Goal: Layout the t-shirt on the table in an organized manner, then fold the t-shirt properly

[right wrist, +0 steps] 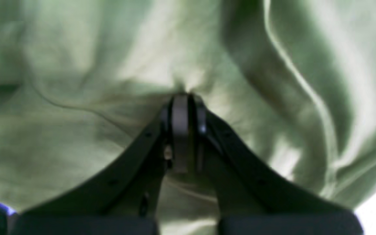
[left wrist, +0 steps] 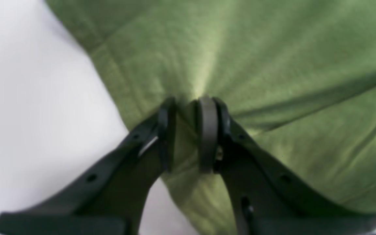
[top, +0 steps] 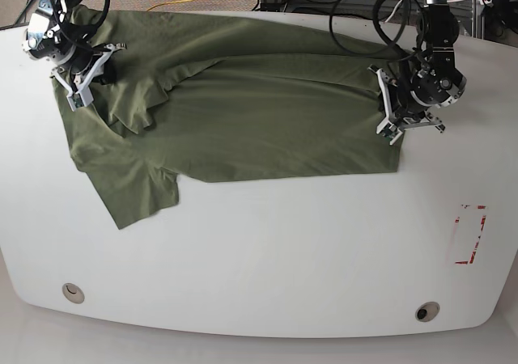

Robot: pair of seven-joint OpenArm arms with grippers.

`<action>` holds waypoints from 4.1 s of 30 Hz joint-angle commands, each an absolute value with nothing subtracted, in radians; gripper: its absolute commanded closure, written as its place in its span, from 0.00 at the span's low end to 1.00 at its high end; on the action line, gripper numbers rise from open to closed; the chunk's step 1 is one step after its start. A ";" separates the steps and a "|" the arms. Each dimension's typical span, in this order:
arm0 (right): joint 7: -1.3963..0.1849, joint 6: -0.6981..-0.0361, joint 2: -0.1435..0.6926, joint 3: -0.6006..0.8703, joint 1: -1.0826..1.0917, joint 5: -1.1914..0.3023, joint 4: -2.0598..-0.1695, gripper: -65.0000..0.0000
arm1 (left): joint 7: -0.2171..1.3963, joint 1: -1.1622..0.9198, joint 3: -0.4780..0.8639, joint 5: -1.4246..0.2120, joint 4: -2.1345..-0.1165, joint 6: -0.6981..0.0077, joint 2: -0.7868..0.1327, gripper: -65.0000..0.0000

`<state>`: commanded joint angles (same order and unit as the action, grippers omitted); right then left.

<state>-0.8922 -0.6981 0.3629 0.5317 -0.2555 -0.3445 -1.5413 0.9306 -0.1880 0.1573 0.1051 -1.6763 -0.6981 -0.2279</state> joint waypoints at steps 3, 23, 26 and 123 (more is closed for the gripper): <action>-0.892 -0.698 0.355 0.530 -0.196 -0.289 -1.497 0.95 | 0.931 -0.189 0.159 0.105 -1.676 -0.698 -0.240 0.85; -1.027 -0.698 0.315 0.476 -0.220 -0.243 -1.805 0.95 | 1.052 -0.124 0.214 0.104 -1.807 -0.698 -0.237 0.84; -1.032 -0.698 0.311 0.476 -0.217 -0.242 -1.862 0.95 | 1.076 -0.094 0.214 0.104 -1.817 -0.698 -0.236 0.84; -0.455 -0.698 0.438 0.467 0.392 -0.183 -0.745 0.99 | 1.121 0.071 0.226 0.105 -1.811 -0.698 -0.214 0.47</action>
